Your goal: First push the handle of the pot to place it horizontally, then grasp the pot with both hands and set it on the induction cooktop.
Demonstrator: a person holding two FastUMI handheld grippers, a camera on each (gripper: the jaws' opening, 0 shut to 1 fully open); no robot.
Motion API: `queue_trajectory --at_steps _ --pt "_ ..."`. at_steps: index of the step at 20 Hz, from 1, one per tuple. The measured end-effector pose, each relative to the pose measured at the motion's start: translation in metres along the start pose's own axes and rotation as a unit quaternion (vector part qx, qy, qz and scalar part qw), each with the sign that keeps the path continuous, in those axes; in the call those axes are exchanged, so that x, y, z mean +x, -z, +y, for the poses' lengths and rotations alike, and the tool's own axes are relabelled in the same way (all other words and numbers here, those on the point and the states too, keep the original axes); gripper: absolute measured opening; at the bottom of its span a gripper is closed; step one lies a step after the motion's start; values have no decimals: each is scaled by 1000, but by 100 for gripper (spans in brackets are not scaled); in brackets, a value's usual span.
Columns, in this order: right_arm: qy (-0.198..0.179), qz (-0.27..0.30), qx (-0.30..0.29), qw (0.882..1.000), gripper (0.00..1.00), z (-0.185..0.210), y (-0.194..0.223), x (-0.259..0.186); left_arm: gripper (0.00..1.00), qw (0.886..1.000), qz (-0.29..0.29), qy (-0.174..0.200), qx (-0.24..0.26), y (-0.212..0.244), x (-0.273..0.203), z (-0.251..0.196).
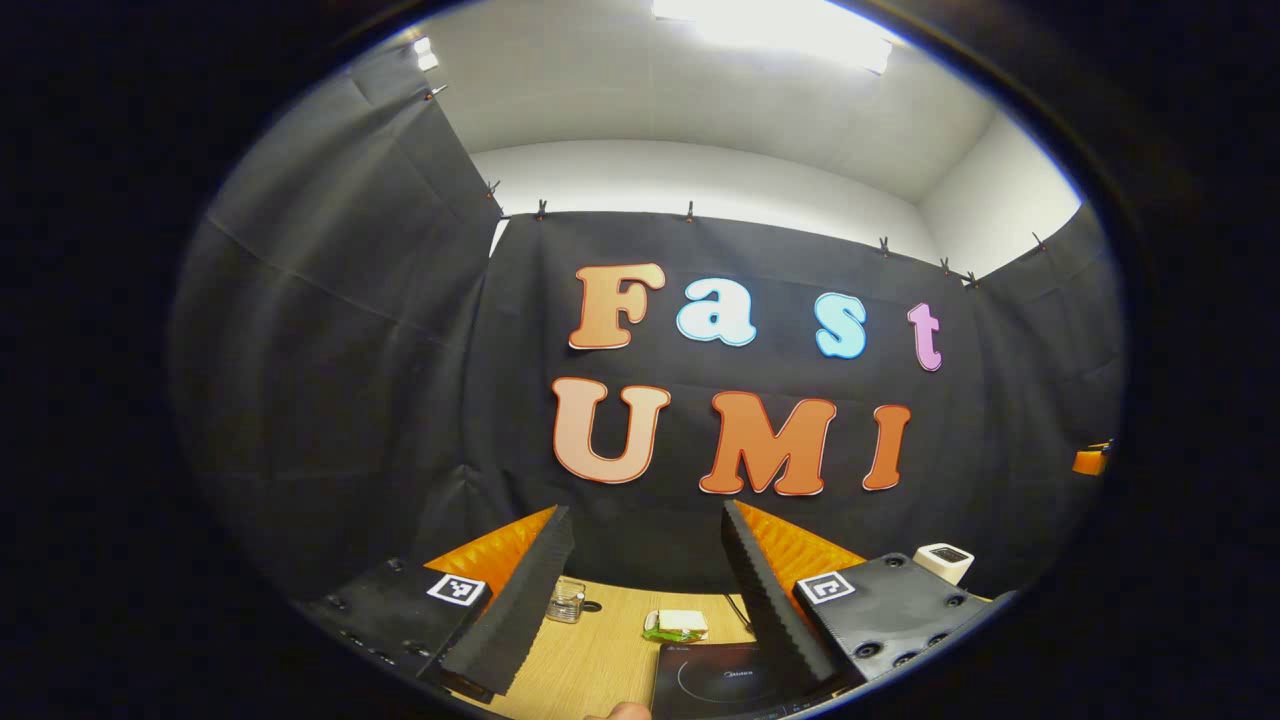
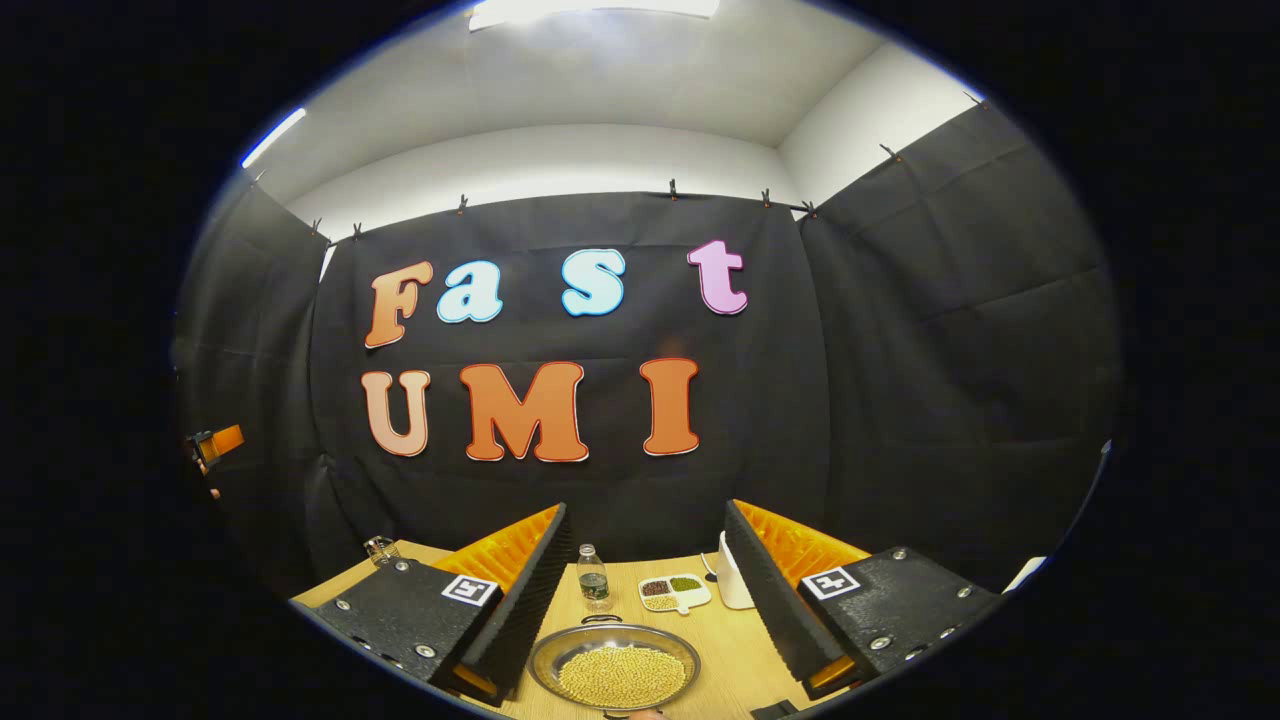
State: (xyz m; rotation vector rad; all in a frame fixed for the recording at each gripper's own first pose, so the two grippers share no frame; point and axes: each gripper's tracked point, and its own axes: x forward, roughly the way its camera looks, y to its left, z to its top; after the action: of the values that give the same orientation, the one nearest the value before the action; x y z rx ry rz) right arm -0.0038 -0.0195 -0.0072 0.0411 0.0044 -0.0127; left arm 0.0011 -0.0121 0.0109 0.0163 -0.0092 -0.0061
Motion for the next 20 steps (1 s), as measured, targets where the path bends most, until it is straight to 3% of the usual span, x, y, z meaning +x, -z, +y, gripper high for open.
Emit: queue_trajectory --at_steps 11,13,17,20 --pt "-20 15 15 1000 91 -4 16 1 98 1000 1 13 -1 -3 -1 -15" --pt "-26 23 15 999 86 -4 22 0 97 1000 -1 17 2 -5 -6 -19" --pt "-22 26 -19 999 58 -11 30 -2 98 1000 -8 19 9 -10 -7 -23" --pt "-19 28 -51 998 50 -9 35 -7 98 1000 -8 21 7 -11 -8 -26"
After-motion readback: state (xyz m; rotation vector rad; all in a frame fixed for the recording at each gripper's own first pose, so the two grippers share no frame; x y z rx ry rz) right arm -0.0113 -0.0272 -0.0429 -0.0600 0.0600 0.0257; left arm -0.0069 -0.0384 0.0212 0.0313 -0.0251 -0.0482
